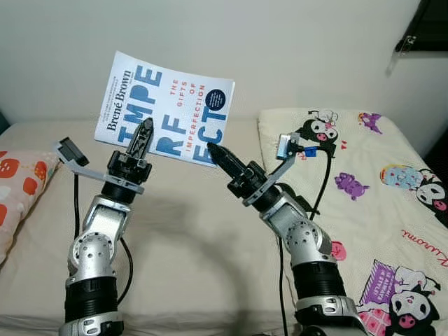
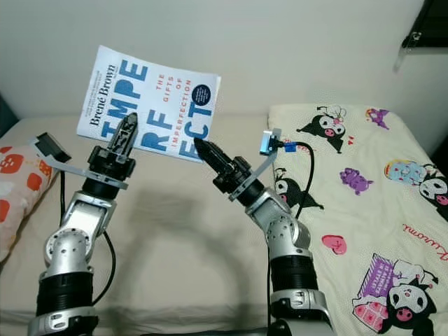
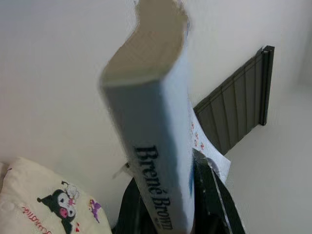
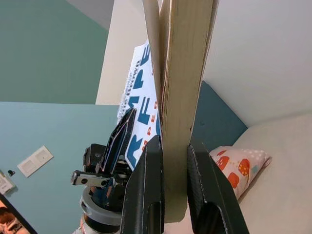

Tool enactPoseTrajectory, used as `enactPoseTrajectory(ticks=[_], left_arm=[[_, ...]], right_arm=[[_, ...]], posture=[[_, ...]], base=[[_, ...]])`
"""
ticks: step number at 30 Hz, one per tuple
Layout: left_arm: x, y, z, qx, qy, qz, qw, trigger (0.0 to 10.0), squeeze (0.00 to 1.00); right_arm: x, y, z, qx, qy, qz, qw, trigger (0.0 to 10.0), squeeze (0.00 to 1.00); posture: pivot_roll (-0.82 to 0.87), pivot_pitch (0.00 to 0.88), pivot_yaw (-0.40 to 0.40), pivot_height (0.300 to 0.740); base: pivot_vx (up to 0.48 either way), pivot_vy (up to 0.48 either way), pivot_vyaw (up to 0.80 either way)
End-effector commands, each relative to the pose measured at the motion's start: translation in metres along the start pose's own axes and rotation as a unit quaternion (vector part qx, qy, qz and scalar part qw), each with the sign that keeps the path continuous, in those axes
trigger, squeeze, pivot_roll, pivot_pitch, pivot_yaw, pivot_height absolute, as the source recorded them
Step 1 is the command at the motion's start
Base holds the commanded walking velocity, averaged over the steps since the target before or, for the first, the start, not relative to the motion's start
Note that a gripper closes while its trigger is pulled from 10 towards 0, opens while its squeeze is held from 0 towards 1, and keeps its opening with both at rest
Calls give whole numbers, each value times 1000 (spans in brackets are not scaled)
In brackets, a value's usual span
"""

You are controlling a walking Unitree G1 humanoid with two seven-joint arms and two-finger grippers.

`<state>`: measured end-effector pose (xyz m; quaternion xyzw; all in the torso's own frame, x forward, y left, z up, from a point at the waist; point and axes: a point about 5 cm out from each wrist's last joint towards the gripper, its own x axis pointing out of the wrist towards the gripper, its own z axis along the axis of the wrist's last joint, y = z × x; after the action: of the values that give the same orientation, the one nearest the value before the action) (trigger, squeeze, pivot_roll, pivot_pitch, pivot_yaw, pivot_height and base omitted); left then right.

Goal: Clean up the room

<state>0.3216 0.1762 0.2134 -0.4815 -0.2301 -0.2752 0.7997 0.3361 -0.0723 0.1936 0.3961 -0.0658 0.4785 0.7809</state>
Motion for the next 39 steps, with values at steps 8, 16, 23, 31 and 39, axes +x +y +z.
enactPoseTrajectory(ticks=[8, 16, 23, 31, 39], left_arm=[[-1, 3, 3, 16, -2, 13, 1000, 0, 0], [-1, -9, -2, 15, 29, -44, 999, 0, 0], [-3, -12, -5, 19, 50, -65, 996, 0, 0], [-11, -14, -1, 41, 108, -117, 986, 0, 0], [-12, -12, 4, 48, 107, -113, 987, 0, 0]], right_arm=[[2, 4, -3, 3, -3, 1, 1000, 10000, 0], [-1, 4, -5, 20, 4, 8, 1000, 10000, 988], [-1, 3, -4, 26, 5, 3, 1000, 10000, 0], [-5, 0, 0, 29, 6, -5, 1000, 10000, 0], [-7, 0, 1, 28, 7, -5, 1000, 10000, 0]], posture=[[-51, 75, -3, 740], [-53, 68, -10, 740], [-58, 65, -11, 740], [-68, 67, -14, 740], [-70, 65, -15, 740]], base=[[0, 0, 0], [0, 0, 0], [0, 0, 0], [0, 0, 0], [0, 0, 0]])
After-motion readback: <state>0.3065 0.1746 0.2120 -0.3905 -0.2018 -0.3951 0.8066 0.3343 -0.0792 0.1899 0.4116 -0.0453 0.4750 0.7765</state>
